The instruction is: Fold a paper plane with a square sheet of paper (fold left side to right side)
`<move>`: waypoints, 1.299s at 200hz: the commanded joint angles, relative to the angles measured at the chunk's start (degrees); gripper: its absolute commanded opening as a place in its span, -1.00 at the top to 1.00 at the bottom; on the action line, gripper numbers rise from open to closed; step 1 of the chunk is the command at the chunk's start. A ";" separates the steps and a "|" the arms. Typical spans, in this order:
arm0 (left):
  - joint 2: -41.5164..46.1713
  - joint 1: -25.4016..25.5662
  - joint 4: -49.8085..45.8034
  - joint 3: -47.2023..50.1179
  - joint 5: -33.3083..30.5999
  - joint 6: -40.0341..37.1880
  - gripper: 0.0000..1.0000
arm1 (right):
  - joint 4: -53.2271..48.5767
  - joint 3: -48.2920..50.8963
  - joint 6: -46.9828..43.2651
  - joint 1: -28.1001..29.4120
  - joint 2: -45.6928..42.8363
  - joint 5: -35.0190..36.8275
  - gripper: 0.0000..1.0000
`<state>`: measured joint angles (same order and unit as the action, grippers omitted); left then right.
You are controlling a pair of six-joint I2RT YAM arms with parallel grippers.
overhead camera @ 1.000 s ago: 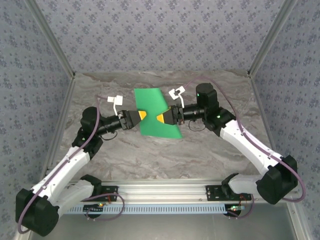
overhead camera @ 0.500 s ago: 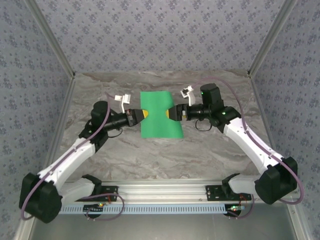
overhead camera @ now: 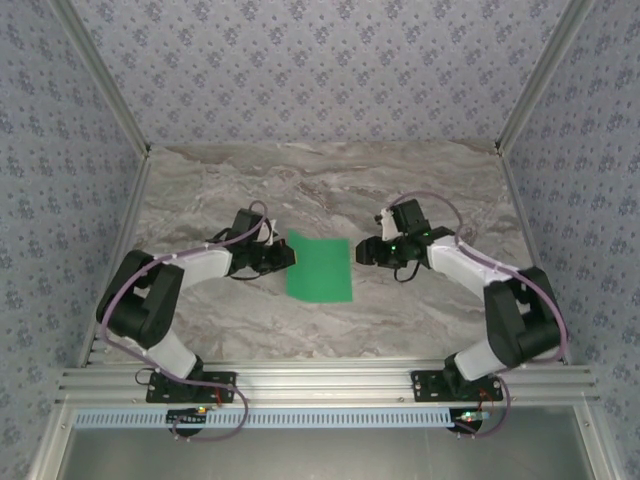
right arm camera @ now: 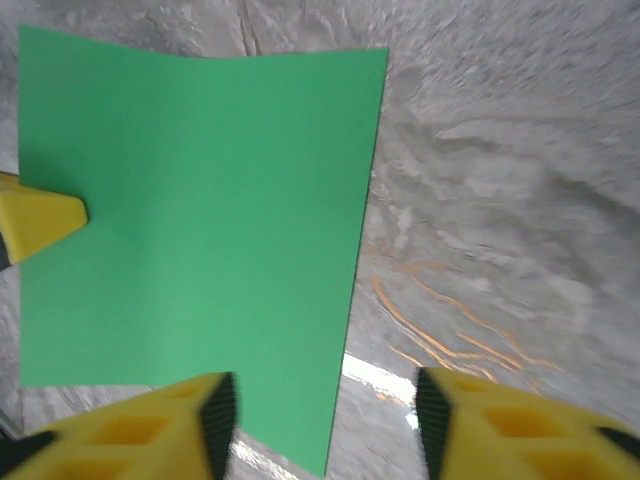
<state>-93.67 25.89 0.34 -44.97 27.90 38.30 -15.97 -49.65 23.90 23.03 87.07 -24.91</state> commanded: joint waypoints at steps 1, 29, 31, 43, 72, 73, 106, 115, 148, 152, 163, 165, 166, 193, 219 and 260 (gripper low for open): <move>-0.41 -0.23 -1.52 -2.66 -2.67 -1.96 0.85 | 6.60 -1.50 2.09 2.28 4.92 -3.13 0.18; -0.08 -0.23 -3.32 -3.11 -2.29 -2.18 0.81 | 7.36 -5.02 2.35 4.46 12.39 -4.38 0.39; 0.09 -0.23 -3.37 -3.06 -2.32 -2.18 0.81 | 7.18 -5.28 2.37 4.59 12.66 -4.26 0.39; 0.65 -0.30 -3.58 -3.11 -1.85 -2.09 0.77 | 5.10 -6.79 2.42 5.05 15.22 -2.38 0.41; 2.29 0.36 -2.97 -3.66 0.73 -0.74 0.53 | 1.82 -7.86 2.34 5.86 18.84 0.40 0.41; 2.32 0.42 -2.93 -3.73 0.87 -0.63 0.51 | 1.73 -7.89 2.31 5.92 18.93 0.48 0.41; 2.57 2.36 1.85 -5.23 6.49 3.33 -0.04 | -0.42 -6.88 1.33 6.23 19.83 3.10 0.41; 2.37 2.98 3.65 -5.66 7.30 4.80 -0.11 | -0.35 -6.52 1.15 6.21 19.64 3.17 0.41; -0.19 5.61 8.36 -7.86 8.57 8.01 -0.27 | 3.52 -4.68 1.95 5.66 18.21 0.60 0.40; -0.76 5.91 8.23 -8.29 8.45 7.89 -0.27 | 4.56 -4.42 2.24 5.42 17.71 -0.17 0.39; -2.33 6.63 7.71 -9.42 8.14 7.69 -0.28 | 6.22 -3.67 2.80 5.00 16.30 -1.15 0.38; -2.67 6.70 7.67 -9.50 8.07 7.71 -0.28 | 6.60 -3.39 2.89 4.72 15.81 -1.38 0.37; -2.80 6.71 7.67 -9.60 8.06 7.69 -0.28 | 6.60 -3.39 2.89 4.72 15.81 -1.38 0.37; -5.65 7.58 8.53 -10.53 7.51 8.11 -0.22 | 8.87 -1.94 3.70 2.69 10.38 -3.70 0.23; -7.04 7.95 8.48 -11.00 6.73 8.01 -0.03 | 15.55 1.04 8.55 0.23 5.61 -7.96 -0.03; -8.15 8.55 8.54 -11.11 5.58 8.22 0.30 | 25.09 2.41 16.46 0.21 5.26 -14.32 -0.24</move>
<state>-100.95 33.67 7.77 -54.50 34.02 46.54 2.31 -47.62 34.39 22.68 91.98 -33.85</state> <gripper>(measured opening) 0.379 0.618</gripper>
